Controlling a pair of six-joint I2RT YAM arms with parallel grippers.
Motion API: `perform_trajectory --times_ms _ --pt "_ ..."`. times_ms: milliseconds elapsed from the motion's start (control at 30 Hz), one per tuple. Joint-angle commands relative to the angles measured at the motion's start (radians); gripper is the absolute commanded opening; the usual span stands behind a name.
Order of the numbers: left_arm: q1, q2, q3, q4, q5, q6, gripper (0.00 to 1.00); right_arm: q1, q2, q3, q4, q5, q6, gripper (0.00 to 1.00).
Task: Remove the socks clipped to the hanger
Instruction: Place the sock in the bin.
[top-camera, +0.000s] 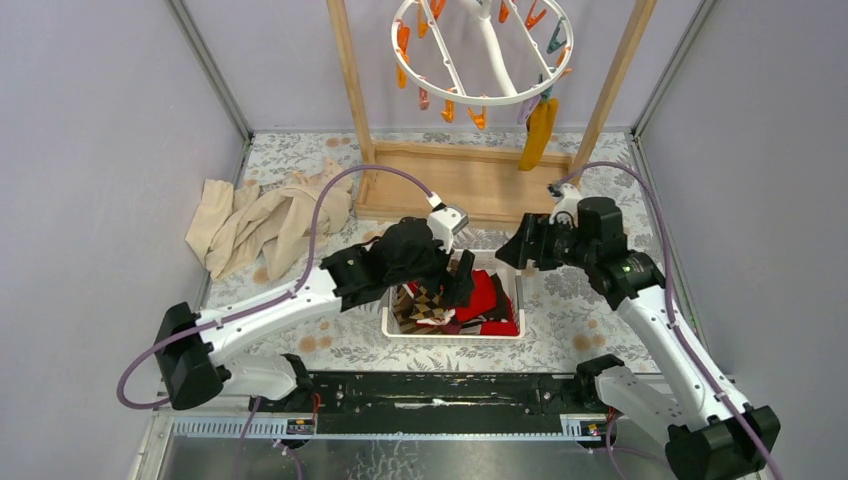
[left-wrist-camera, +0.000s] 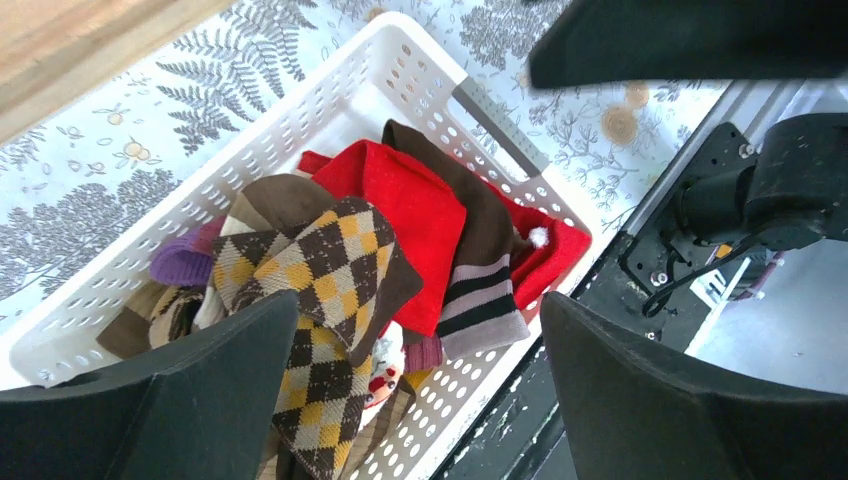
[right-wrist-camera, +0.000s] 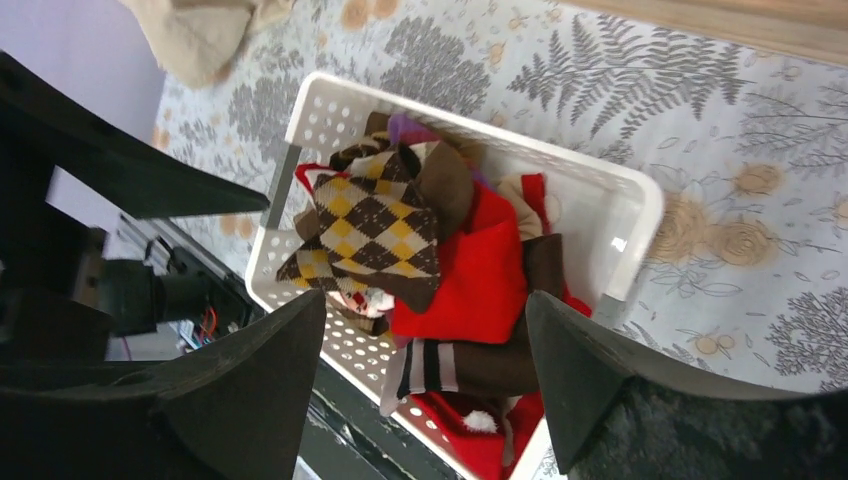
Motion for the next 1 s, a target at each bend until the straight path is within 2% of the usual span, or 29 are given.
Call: perform_trajectory --times_ms 0,200,367,600,767,967 --pt "-0.004 -0.069 0.030 -0.078 -0.075 0.017 0.99 0.159 0.034 0.063 -0.032 0.147 -0.026 0.80" --pt "-0.004 -0.196 -0.025 -0.119 -0.202 -0.032 0.99 0.322 0.100 0.062 -0.001 0.305 0.002 0.78" --pt "-0.004 -0.244 -0.071 -0.135 -0.232 -0.079 0.98 0.481 0.179 0.072 0.052 0.500 0.035 0.76" --pt "-0.004 -0.279 -0.113 -0.135 -0.248 -0.118 0.98 0.643 0.335 0.078 0.139 0.752 0.115 0.75" --pt "-0.004 -0.298 -0.143 -0.138 -0.253 -0.130 0.98 0.689 0.486 0.072 0.136 0.868 0.181 0.75" --pt "-0.004 -0.308 -0.165 -0.138 -0.250 -0.138 0.98 0.692 0.555 -0.043 0.162 0.911 0.229 0.75"
